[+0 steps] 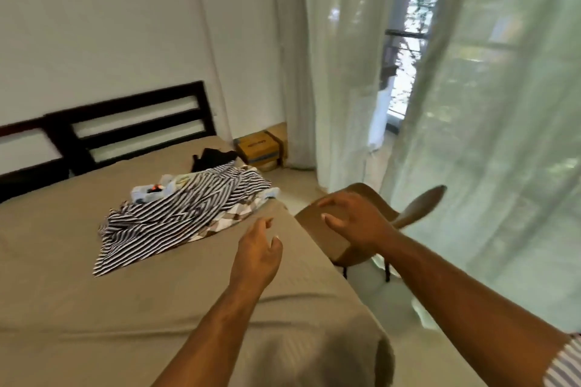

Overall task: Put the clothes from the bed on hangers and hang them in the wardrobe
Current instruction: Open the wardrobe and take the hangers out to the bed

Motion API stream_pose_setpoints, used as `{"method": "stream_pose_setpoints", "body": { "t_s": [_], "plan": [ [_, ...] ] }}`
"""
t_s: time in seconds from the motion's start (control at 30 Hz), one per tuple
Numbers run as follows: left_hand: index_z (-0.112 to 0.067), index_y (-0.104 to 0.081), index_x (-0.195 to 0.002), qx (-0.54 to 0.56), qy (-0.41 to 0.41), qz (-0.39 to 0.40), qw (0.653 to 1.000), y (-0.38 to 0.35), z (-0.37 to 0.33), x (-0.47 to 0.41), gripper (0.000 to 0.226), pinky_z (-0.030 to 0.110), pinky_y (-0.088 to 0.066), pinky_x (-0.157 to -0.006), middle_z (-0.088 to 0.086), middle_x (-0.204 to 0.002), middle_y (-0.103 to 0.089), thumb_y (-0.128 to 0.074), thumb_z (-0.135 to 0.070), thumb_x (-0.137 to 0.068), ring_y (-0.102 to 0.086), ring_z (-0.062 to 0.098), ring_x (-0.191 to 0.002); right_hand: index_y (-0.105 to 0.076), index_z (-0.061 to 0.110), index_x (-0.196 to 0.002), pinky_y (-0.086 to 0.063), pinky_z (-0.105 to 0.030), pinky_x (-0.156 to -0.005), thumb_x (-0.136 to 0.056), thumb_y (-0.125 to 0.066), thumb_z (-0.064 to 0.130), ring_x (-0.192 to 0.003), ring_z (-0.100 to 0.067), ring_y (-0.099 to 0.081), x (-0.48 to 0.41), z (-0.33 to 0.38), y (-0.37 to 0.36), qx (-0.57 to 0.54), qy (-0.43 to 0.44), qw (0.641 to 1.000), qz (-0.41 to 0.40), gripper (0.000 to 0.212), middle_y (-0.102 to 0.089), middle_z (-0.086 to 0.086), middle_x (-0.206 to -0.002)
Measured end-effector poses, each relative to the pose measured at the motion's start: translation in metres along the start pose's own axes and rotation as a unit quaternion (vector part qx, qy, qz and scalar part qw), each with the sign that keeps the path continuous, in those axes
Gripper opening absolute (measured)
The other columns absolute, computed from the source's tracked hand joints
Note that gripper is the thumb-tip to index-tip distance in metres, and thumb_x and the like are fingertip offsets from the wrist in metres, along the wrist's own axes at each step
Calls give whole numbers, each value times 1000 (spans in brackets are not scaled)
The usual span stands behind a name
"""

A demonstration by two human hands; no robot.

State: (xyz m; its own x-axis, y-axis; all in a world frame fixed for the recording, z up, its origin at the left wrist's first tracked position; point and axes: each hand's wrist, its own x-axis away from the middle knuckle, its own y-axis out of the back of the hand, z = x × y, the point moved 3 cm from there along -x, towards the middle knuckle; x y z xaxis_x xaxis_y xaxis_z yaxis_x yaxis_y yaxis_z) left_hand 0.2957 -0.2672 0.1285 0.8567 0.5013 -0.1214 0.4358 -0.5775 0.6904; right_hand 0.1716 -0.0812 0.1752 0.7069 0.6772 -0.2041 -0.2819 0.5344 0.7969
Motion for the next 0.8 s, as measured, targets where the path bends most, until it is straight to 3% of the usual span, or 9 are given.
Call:
{"method": "stream_pose_setpoints", "body": {
  "t_s": [0.07,0.23,0.33,0.47,0.7,0.8],
  "plan": [
    [-20,-54,-137,4,-32,25,999,-35,-37,20,40,32,-44,-103,0,-136,-60,-57,-21,-97,-55,16,-123,-72,22,-119,-40,-8,-89,-94,-68,27,-104,-1,-58,47,-24,31,-21,-36,999,-28,25,-66,13,-114],
    [-28,-51,-141,33,-118,114,986,-140,-142,88,43,23,-44,-98,-7,-136,-59,-59,-24,-99,-52,3,-115,-73,25,-113,-41,-7,-84,-91,-72,29,-100,2,-62,196,-95,106,-61,-138,981,-118,22,-71,15,-109],
    [-26,-54,-140,60,-183,181,965,-198,-216,144,41,29,-48,-101,-11,-131,-59,-60,-25,-99,-55,6,-118,-74,27,-112,-44,-8,-84,-93,-70,32,-99,1,-64,298,-130,155,-47,-205,965,-155,21,-73,16,-106],
    [-27,-57,-135,94,-294,254,916,-261,-309,222,40,32,-52,-93,-17,-118,-67,-63,-18,-96,-62,7,-113,-73,26,-113,-43,-4,-78,-94,-68,30,-94,1,-67,436,-156,216,-34,-293,927,-231,20,-74,14,-99],
    [-34,-61,-125,174,-419,374,809,-336,-467,348,33,9,-45,-75,-22,-107,-70,-63,-18,-97,-69,4,-96,-74,24,-113,-44,-5,-76,-94,-68,25,-94,1,-66,643,-161,317,8,-422,823,-380,20,-73,11,-102],
    [-32,-60,-128,204,-456,412,762,-358,-518,390,32,21,-53,-79,-20,-110,-70,-61,-20,-98,-69,7,-92,-73,24,-114,-45,-5,-76,-95,-69,26,-92,8,-64,699,-158,344,30,-456,777,-432,20,-71,15,-99]
  ]
}}
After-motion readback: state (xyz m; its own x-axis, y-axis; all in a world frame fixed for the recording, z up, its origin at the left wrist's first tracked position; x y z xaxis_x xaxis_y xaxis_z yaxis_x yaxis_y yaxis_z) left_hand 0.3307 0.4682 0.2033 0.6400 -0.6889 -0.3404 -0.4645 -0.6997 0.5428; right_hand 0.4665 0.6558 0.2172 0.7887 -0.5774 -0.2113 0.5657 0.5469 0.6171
